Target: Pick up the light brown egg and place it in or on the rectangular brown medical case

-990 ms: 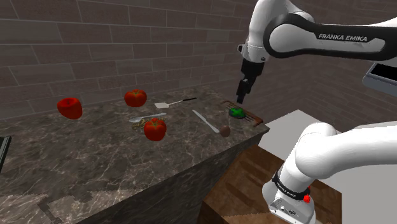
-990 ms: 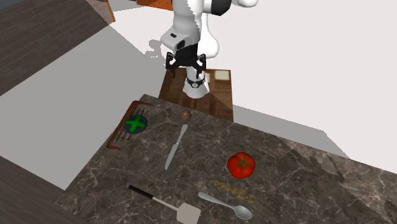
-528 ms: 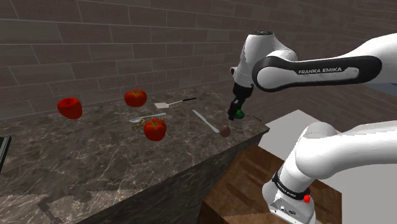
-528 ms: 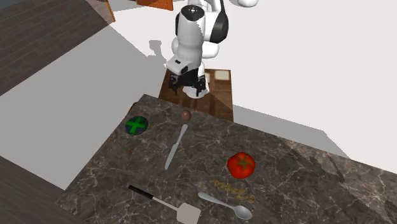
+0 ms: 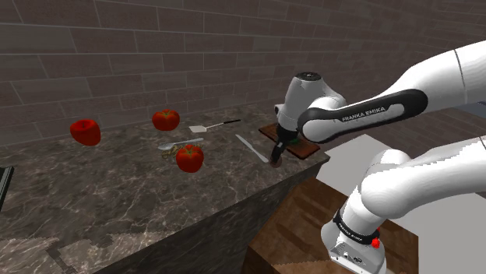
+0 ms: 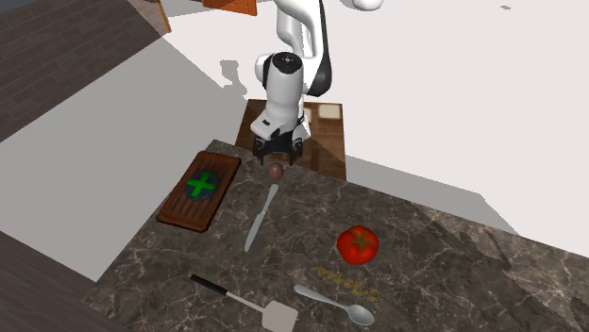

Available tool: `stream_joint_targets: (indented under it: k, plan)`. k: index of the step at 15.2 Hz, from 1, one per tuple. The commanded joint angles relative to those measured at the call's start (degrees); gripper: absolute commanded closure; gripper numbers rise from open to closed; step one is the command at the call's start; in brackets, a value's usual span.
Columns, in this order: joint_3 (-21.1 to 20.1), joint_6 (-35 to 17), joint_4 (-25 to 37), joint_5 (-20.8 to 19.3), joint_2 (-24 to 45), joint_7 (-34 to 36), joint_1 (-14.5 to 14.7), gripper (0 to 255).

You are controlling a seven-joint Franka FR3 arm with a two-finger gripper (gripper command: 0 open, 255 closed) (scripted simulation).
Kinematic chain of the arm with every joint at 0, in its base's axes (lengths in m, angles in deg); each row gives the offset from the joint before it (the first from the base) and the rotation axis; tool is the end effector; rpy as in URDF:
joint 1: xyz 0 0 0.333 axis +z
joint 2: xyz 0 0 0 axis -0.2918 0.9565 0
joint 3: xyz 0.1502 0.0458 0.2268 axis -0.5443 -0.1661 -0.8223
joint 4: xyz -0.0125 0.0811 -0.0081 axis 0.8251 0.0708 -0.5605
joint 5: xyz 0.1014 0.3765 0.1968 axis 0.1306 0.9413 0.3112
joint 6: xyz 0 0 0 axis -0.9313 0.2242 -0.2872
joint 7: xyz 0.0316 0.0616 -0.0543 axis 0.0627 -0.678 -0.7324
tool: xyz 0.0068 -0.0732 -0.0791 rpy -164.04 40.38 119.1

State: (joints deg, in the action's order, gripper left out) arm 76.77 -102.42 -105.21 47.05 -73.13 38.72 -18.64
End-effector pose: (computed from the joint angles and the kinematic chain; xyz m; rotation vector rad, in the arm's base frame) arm 0.3803 0.0026 0.3031 3.0017 0.2491 0.1354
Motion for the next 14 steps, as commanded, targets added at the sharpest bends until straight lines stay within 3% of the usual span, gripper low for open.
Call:
stream_joint_targets:
  k: [1, 6, 13, 14]
  plan:
    - [-0.2, -2.87, -0.96, -0.28, 1.73, 0.42, -0.19, 0]
    - [-0.31, -8.29, -2.32, -1.21, 5.77, 0.92, -1.07, 0]
    - [-0.3, -8.27, -2.31, -1.21, 5.75, 0.91, -1.07, 0]
    - [-0.3, -8.27, -2.31, -1.21, 5.75, 0.91, -1.07, 255]
